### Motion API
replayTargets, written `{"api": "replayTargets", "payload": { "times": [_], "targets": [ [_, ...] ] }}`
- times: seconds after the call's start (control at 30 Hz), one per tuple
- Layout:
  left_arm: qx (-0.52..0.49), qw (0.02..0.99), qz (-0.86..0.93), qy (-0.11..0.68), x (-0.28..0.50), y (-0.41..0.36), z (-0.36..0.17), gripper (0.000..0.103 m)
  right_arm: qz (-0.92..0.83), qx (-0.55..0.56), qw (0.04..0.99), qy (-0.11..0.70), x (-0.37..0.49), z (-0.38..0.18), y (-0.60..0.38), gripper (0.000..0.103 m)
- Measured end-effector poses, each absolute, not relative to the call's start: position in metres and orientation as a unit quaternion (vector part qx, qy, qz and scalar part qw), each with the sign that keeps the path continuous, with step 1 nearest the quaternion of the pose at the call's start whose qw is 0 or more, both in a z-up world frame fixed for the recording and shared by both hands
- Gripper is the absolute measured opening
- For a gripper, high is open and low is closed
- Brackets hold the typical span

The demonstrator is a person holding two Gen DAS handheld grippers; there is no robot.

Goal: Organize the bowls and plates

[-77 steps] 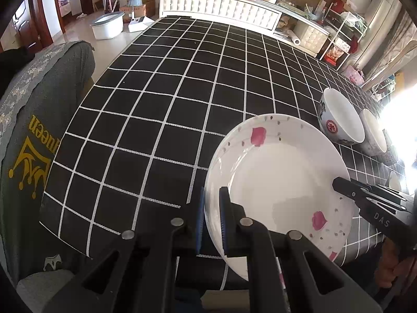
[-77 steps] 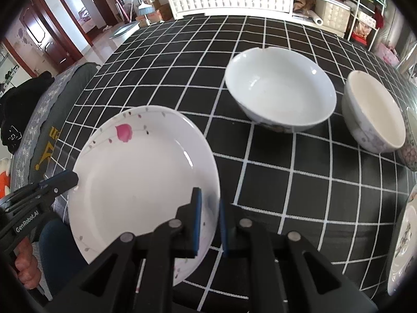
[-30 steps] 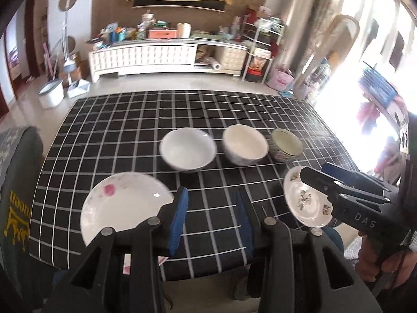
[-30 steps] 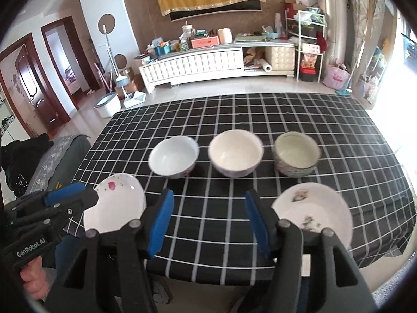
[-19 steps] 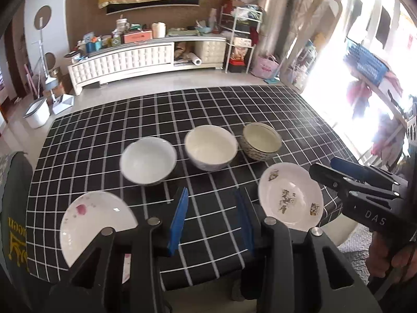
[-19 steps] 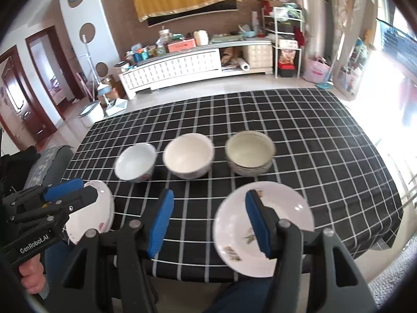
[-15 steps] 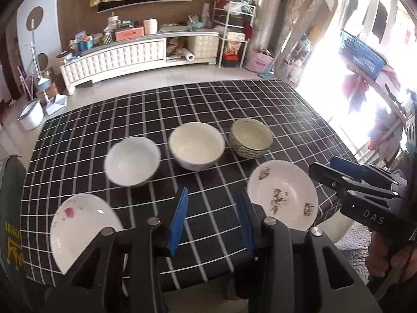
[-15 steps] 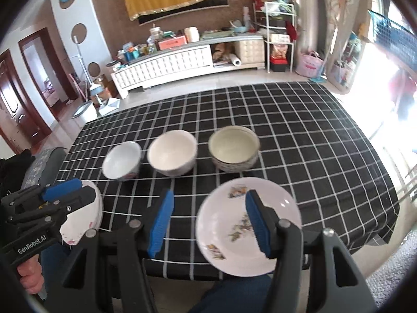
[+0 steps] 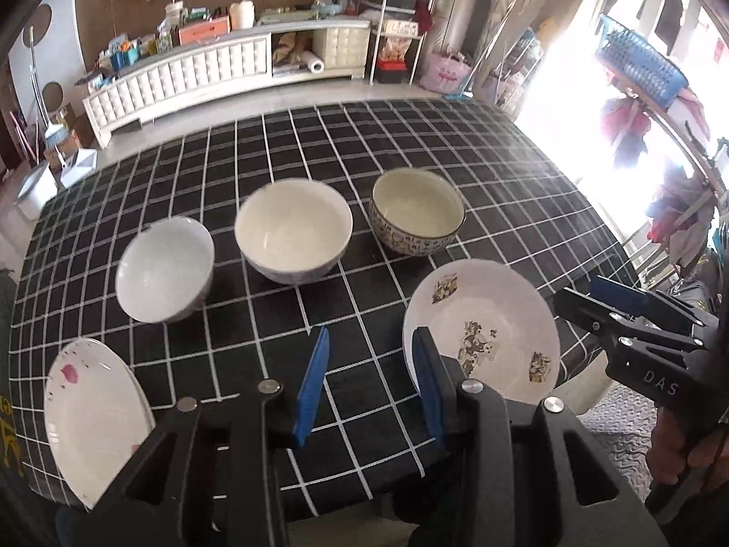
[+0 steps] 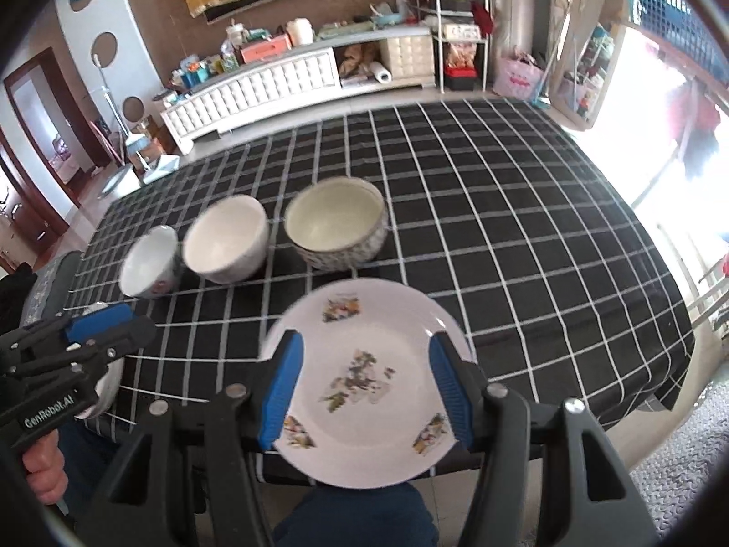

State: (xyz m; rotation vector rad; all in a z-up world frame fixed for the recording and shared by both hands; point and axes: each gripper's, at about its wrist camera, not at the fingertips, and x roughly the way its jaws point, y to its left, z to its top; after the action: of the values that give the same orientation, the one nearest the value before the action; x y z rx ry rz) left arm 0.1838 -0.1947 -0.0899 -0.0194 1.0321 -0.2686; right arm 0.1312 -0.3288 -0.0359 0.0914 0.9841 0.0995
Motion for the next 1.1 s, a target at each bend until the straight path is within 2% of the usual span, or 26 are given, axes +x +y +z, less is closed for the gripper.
{"api": "replayTargets", "payload": {
  "times": [0.33,0.87,1.07,1.1],
  "targets": [
    [-0.002,0.834,-0.127,0.537,0.205,-0.221,-0.140,0.035,0.023,0.063,0.854,0.516,0.146,-0.083,-0.363,0.062],
    [0.015,0.798,-0.134,0.587,0.219,-0.249,-0.198,0.035,0.008,0.065,0.837,0.543,0.149,-0.122,-0.394,0.062],
    [0.013,0.793,-0.149,0.590,0.221,-0.256,-0.203,0.033,0.006,0.065,0.836,0.545,0.150,-0.127,-0.391,0.048],
    [0.015,0.793,-0.149,0.590,0.221,-0.257,-0.204,0.029,0.007,0.063,0.836,0.545,0.149,-0.127,-0.391,0.045]
  ]
}}
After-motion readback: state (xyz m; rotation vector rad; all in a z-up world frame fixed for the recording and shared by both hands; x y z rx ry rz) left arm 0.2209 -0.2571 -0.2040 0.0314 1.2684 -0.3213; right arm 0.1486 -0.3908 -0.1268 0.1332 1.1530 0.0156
